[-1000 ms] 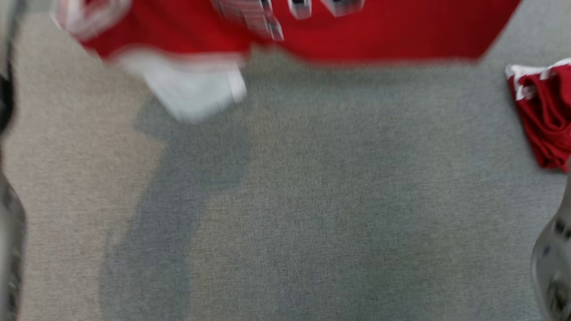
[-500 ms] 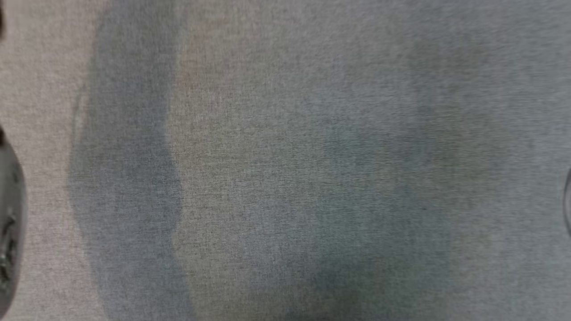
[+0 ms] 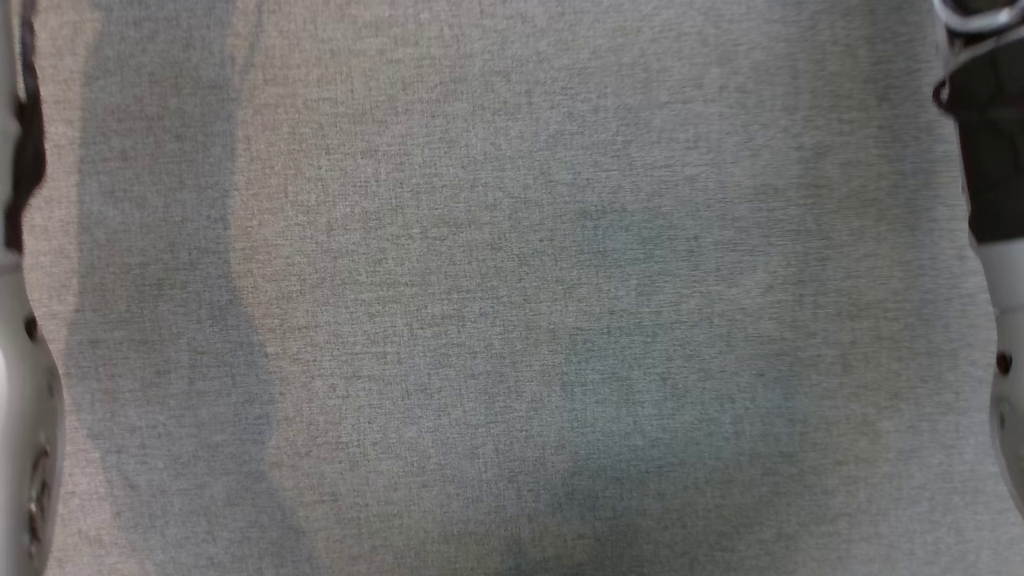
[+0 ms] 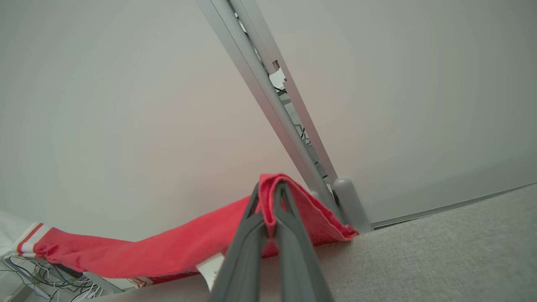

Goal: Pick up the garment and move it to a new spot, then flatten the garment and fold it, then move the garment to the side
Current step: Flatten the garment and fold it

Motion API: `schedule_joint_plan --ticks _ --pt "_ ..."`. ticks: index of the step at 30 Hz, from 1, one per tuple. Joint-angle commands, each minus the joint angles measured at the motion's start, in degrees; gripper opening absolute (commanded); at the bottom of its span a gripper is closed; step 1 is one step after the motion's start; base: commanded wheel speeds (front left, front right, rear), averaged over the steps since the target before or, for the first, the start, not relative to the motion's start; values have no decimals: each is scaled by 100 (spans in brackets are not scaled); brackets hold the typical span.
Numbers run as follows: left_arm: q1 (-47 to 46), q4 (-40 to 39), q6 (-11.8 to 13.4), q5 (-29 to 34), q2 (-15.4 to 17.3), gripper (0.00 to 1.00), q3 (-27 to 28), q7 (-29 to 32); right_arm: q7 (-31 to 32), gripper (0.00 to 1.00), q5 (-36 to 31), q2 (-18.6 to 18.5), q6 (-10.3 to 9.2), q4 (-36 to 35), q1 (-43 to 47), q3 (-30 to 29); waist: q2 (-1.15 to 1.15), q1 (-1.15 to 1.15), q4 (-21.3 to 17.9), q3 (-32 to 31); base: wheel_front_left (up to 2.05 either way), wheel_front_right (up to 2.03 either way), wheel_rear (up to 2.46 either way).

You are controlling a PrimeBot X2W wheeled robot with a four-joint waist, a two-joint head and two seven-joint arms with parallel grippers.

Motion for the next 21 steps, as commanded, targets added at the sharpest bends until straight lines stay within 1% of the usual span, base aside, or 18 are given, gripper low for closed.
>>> schedule_joint_plan --ticks 1,4,9,10,11,14,16,20,21 --pt "134 -92 -23 -66 61 0 -16 -23 -32 0 68 -92 13 -55 125 32 0 -1 -42 -103 0 0 0" --pt "749 -587 -28 -338 221 0 -88 -23 -10 0 391 -194 13 -215 588 212 0 -1 -72 -310 0 0 0" --pt "2347 -1744 -23 -824 443 0 -137 -24 -114 0 857 -369 13 -523 1564 428 0 -1 -2 -733 0 0 0" --pt "2708 -1967 -22 -902 488 0 -39 -25 -149 0 967 -394 14 -609 1777 434 0 -1 24 -816 0 0 0" --pt "3107 -2200 -18 -1003 467 0 80 -25 -198 0 1080 -413 14 -699 2022 434 0 -1 57 -925 0 0 0" --pt "4266 -2903 31 -1094 262 0 390 -24 -325 0 1365 -477 14 -1009 2721 380 0 -1 169 -1213 0 0 0" --pt "5029 -3320 52 -1021 94 0 532 -25 -390 0 1536 -497 14 -1275 3216 355 0 -1 249 -1407 0 0 0" --pt "6334 -3831 71 -1057 -357 0 788 -25 -475 0 1764 -561 13 -1789 4142 207 0 -1 362 -1822 0 0 0" --pt "6629 -3912 67 -998 -425 0 809 -25 -481 0 1791 -568 14 -1915 4364 156 0 -1 390 -1925 0 0 0"
